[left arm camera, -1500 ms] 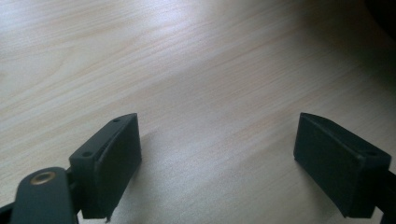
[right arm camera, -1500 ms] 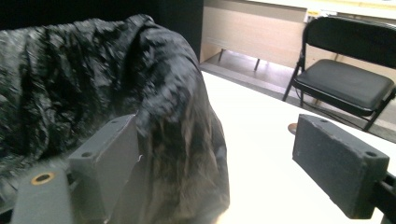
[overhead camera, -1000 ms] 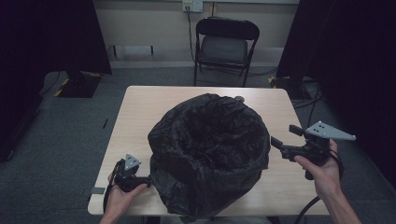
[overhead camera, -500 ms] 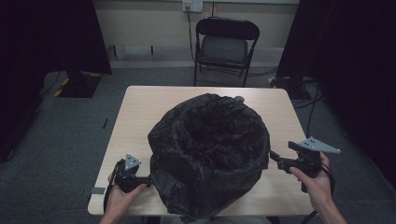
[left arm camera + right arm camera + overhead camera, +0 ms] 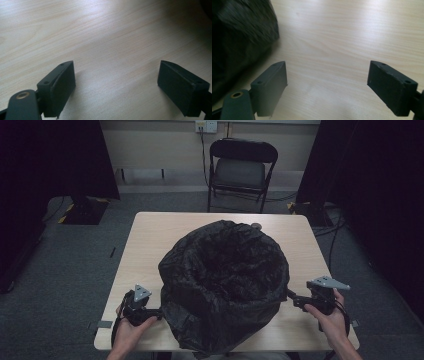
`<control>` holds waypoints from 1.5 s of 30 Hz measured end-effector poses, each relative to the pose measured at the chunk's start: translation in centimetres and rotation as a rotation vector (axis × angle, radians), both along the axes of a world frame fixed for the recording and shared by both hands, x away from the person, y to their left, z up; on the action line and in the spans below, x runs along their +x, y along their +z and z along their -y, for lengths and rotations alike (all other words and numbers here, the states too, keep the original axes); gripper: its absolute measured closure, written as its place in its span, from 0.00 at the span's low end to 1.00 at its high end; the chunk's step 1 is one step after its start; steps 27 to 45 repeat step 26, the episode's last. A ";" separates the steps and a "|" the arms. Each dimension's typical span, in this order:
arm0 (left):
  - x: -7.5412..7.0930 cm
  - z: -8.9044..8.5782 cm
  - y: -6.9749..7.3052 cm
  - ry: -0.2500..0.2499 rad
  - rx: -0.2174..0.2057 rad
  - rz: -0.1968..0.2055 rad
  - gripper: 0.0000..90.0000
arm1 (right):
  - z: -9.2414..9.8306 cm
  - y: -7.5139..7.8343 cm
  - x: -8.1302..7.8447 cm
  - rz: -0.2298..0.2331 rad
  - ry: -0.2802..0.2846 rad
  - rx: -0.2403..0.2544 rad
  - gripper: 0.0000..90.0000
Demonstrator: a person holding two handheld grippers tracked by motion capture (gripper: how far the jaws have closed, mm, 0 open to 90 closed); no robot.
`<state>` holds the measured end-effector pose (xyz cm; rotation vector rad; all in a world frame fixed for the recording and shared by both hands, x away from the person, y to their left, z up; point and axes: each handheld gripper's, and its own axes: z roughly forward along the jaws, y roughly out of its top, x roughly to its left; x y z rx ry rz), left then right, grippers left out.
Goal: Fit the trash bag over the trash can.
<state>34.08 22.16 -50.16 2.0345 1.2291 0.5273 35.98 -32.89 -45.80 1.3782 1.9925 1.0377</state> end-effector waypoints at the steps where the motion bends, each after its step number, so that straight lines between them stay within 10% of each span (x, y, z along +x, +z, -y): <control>1: 0.0 0.0 0.0 -0.001 0.000 0.000 0.16 | 0.0 -0.4 0.1 -0.006 -0.002 -0.016 0.17; 16: 0.2 0.0 0.0 -0.003 0.000 0.000 0.16 | 1.8 -3.9 1.3 -0.119 -0.078 -0.078 0.16; 45: 0.3 0.0 0.0 -0.009 -0.002 0.001 0.16 | 2.1 -4.1 1.5 -0.106 -0.095 -0.067 0.14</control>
